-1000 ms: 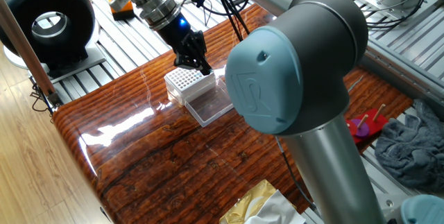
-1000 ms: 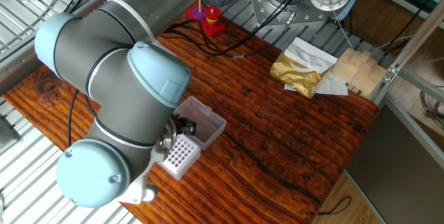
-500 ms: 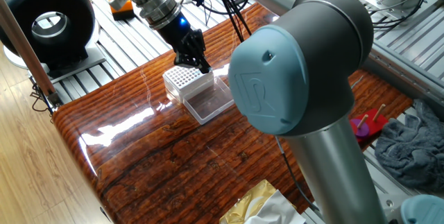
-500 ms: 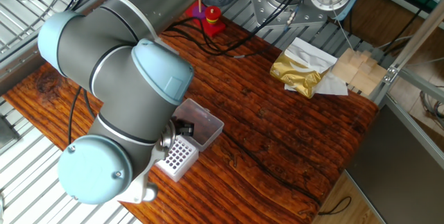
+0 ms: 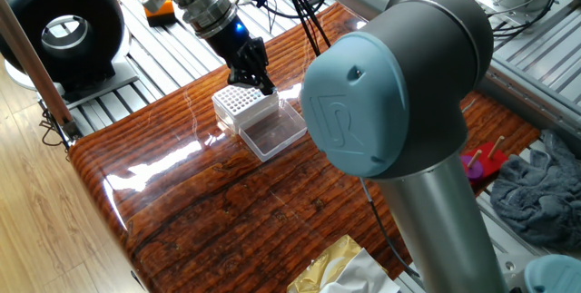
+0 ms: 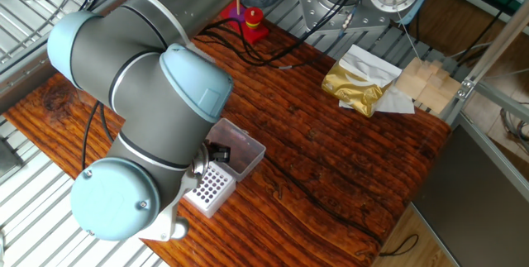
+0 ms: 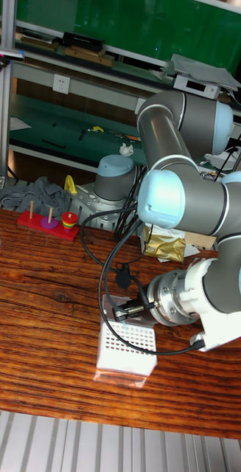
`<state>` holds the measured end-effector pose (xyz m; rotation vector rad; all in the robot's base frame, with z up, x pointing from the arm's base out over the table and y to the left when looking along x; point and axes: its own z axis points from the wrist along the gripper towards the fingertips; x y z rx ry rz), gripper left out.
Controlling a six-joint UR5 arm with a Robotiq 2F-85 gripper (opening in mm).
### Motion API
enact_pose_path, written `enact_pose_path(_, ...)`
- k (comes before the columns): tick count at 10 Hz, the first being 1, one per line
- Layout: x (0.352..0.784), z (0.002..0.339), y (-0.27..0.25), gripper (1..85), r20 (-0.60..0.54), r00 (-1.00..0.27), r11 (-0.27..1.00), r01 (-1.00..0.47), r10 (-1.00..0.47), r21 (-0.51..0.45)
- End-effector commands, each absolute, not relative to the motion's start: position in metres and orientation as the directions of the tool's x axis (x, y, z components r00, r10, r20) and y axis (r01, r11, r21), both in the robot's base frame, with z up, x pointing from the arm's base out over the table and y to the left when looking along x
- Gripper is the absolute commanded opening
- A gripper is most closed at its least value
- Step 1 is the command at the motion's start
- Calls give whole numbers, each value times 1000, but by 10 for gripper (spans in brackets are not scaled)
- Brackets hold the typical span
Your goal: Insert a medium pipette tip into the holder for medium pipette tips
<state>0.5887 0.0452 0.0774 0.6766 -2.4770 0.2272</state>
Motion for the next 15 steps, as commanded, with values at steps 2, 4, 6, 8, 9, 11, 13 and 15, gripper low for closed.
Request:
enact_pose_path(2,590,77,47,57,544,-718,854,-521,-435,-4)
enact_pose_path(4,591,77,48,63,541,-719,853,-522,-437,-4)
enact_pose_path(6,591,78,48,63,539,-720,854,-521,-437,-3)
enact_pose_path(8,591,79,48,63,537,-721,853,-522,-438,-4)
enact_pose_path(9,591,80,48,67,537,-721,852,-523,-438,-7)
enact_pose_path(11,591,81,48,73,537,-720,851,-526,-440,-7)
enact_pose_path(13,591,81,49,77,536,-721,851,-525,-440,-7)
enact_pose_path(15,592,83,52,77,536,-723,853,-521,-436,-9)
